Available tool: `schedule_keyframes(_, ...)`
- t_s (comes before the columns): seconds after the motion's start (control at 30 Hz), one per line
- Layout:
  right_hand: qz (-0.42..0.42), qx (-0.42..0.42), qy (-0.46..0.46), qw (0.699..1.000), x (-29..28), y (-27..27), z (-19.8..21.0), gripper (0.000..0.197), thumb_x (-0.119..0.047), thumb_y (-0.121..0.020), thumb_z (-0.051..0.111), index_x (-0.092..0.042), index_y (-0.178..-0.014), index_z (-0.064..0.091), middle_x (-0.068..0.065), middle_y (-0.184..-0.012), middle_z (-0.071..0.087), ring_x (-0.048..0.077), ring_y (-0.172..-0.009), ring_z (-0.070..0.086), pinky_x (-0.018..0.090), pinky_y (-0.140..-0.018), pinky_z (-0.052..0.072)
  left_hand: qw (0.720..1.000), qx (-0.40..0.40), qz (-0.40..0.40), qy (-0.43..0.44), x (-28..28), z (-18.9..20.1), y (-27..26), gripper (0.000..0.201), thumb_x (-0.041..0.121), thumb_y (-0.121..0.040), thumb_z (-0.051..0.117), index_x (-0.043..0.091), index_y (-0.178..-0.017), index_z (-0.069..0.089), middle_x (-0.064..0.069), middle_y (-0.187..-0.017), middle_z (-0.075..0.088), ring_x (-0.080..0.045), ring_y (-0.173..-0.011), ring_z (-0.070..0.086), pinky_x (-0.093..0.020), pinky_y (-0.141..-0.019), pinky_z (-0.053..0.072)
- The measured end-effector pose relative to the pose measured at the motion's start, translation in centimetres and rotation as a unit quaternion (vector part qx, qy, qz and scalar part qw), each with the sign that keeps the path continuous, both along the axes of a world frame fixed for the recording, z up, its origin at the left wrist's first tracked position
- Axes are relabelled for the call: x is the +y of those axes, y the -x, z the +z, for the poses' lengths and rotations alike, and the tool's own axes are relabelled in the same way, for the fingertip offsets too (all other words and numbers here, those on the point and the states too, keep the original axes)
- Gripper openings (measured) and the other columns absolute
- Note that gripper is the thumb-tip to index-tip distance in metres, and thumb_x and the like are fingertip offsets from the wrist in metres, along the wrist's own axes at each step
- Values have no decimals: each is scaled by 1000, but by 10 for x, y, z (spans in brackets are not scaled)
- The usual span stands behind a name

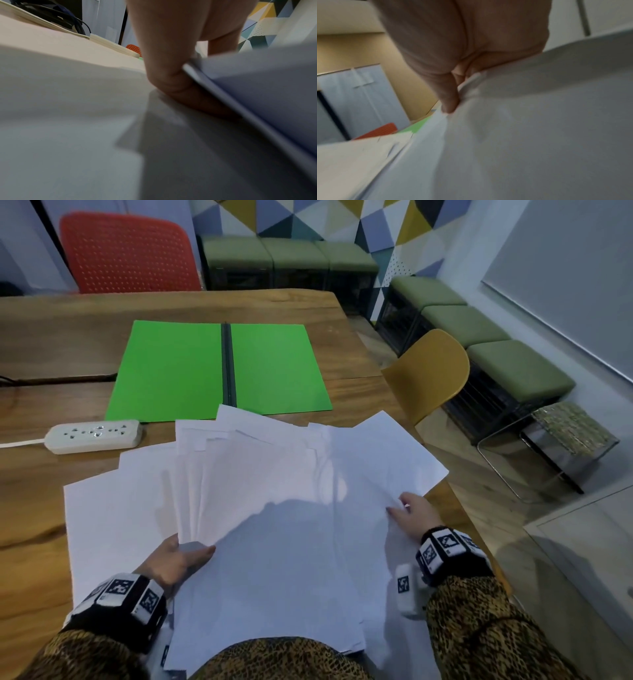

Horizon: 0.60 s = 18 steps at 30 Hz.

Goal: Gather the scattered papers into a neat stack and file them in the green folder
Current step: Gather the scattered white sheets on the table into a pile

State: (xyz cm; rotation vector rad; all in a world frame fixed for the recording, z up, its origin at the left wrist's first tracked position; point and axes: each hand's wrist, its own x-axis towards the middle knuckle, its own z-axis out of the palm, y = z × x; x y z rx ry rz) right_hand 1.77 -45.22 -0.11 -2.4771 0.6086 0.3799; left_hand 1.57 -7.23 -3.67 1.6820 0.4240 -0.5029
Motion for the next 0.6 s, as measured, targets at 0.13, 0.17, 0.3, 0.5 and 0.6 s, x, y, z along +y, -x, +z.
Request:
schedule_keyframes(0.13, -118, -49, -38, 991, 3, -1, -2, 33, -18, -93, 49, -12, -64, 33, 0, -69, 33, 19, -85, 34, 28, -66, 27, 1000, 19, -6, 21, -1, 3, -1, 18, -1, -71, 73, -15, -82, 68, -32, -89, 71, -40, -83, 69, -49, -86, 49)
schedule_keyframes(0.17, -134, -40, -55, 989, 10, -1, -5, 41, -19, -94, 47, -19, -60, 25, -4, -65, 25, 18, -86, 31, 27, -65, 26, 999, 27, -12, 28, -1, 4, -1, 11, 0, -71, 74, -11, -75, 71, -29, -84, 72, -35, -75, 71, -46, -83, 51)
schedule_keyframes(0.3, -121, 11, -102, 987, 51, 1, -20, 42, -20, -96, 41, -24, -61, 18, -7, -66, 21, 17, -83, 31, 24, -72, 24, 997, 35, -18, 59, -4, 11, 1, 8, 5, -71, 75, -1, -75, 72, -17, -74, 76, -31, -69, 70, -37, -75, 51)
schedule_keyframes(0.5, -21, 87, -158, 983, 43, -5, -7, 11, -9, -84, 53, -10, -85, 42, 6, -82, 45, 20, -68, 44, 26, -52, 33, 998, 23, 5, 50, -2, 3, 3, 48, 24, -53, 78, 0, -94, 68, -16, -85, 76, -36, -85, 69, -49, -86, 51)
schedule_keyframes(0.6, -21, 111, -164, 980, 21, 4, -8, 18, -6, -82, 58, -20, -75, 50, 5, -68, 53, 19, -53, 46, 21, -42, 36, 999, 28, 10, 33, 2, -5, 0, 45, 21, -64, 80, -4, -98, 65, -14, -81, 76, -36, -82, 69, -49, -84, 52)
